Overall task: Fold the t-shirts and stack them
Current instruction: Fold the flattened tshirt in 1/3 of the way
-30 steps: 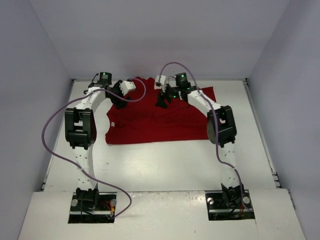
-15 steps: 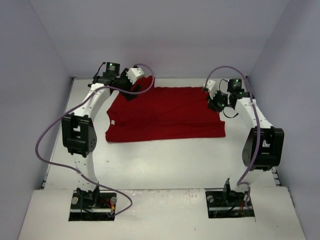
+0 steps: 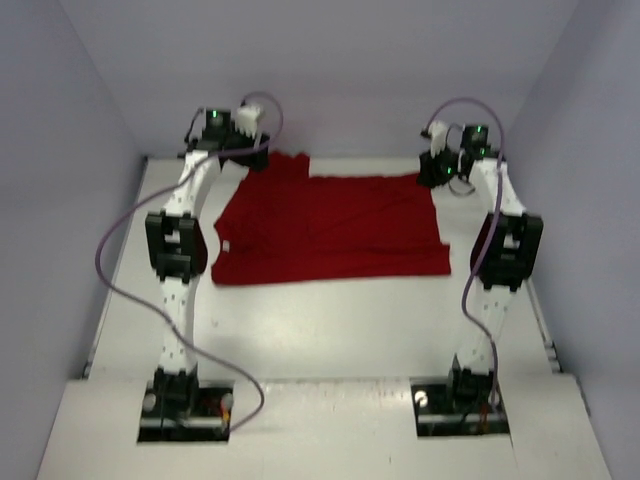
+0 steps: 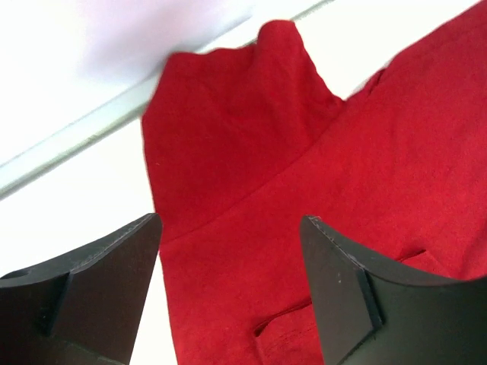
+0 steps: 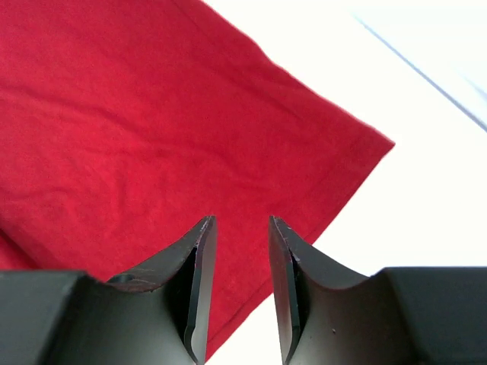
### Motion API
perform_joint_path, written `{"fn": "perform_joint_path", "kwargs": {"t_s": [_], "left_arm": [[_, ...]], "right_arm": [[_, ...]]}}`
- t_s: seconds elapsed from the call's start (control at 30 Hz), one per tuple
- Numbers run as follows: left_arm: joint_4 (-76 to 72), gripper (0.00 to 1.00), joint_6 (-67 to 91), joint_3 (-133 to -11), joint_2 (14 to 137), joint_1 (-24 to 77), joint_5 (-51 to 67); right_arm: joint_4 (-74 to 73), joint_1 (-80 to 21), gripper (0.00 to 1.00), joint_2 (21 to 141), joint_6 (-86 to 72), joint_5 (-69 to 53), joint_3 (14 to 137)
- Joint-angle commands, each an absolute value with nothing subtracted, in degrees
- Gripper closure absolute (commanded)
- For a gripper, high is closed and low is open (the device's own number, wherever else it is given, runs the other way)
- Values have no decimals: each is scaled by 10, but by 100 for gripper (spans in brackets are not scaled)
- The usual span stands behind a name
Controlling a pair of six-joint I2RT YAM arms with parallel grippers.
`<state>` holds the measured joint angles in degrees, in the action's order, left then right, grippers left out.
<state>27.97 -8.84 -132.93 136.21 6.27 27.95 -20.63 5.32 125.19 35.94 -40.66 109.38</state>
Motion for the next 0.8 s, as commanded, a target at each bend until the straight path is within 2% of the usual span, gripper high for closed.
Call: {"fn": "perform_joint_path", "kwargs": {"t_s": [0.0,0.13,0.3,0.43,0.57,0.67,0.77], "left_arm": [[283,30,-127,-1304,1316,68,314],[375,31,-271,-1213,1220,66,372],[416,31,-508,-913,1029,72,349],[449,45,-573,-815,937,78,326],[449,71,-621,-726,900,110,269],[443,80,-632,-697,904,132,242],[425,84,-629,-694,932,147,216]], "right_arm": [[-228,44,75,1179,439,-450,1027],[-281,33,88,1032,701,-431,866],[-312,21,96,897,866,-346,691],[-312,4,100,868,881,-305,638],[-309,-19,100,883,885,-278,617],[-305,-41,100,915,897,-240,610],[-297,-50,100,964,882,-226,623]]}}
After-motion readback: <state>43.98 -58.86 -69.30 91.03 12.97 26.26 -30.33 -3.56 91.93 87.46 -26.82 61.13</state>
